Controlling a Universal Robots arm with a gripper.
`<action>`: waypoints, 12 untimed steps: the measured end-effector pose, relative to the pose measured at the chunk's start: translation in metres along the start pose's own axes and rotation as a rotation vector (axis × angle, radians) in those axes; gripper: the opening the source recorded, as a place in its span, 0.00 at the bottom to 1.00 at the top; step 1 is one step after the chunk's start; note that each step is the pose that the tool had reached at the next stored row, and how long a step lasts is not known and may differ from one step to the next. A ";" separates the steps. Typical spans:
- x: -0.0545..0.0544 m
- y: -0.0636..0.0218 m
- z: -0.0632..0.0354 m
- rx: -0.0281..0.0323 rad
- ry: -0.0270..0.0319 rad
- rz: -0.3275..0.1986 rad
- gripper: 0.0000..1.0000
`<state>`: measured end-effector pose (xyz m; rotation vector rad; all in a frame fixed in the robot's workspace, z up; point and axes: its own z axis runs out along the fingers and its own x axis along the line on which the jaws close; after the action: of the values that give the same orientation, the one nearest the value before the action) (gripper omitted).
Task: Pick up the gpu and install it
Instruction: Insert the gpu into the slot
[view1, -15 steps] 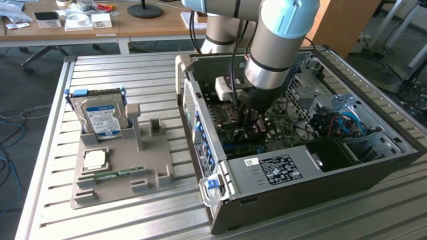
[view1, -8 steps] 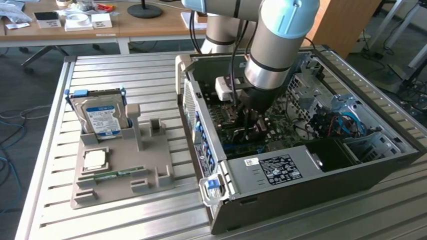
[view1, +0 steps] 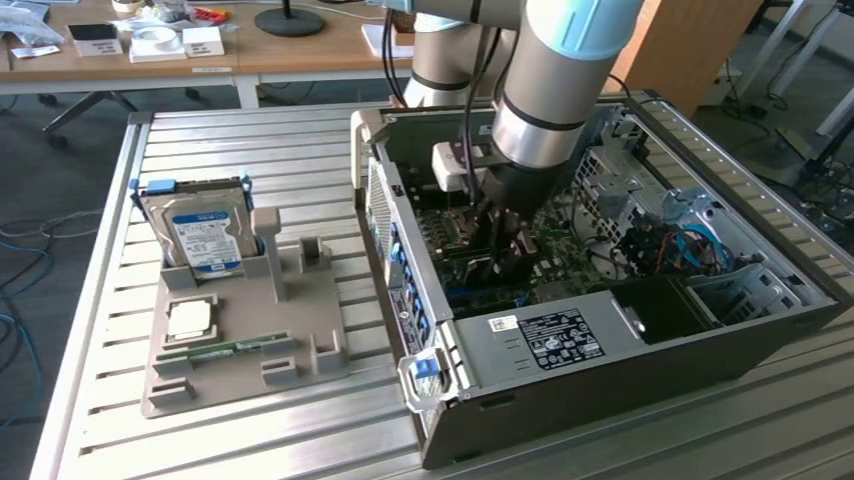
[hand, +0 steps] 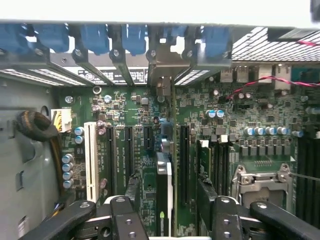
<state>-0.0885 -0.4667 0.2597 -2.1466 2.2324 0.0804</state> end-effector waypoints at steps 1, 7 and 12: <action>0.000 0.0000 -0.0025 0.0001 -0.0001 0.000 0.58; -0.001 0.0001 -0.0183 0.0000 -0.0002 0.000 0.58; -0.002 0.0002 -0.0302 0.0001 0.0002 0.000 0.58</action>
<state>-0.0885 -0.4667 0.2899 -2.1467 2.2325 0.0801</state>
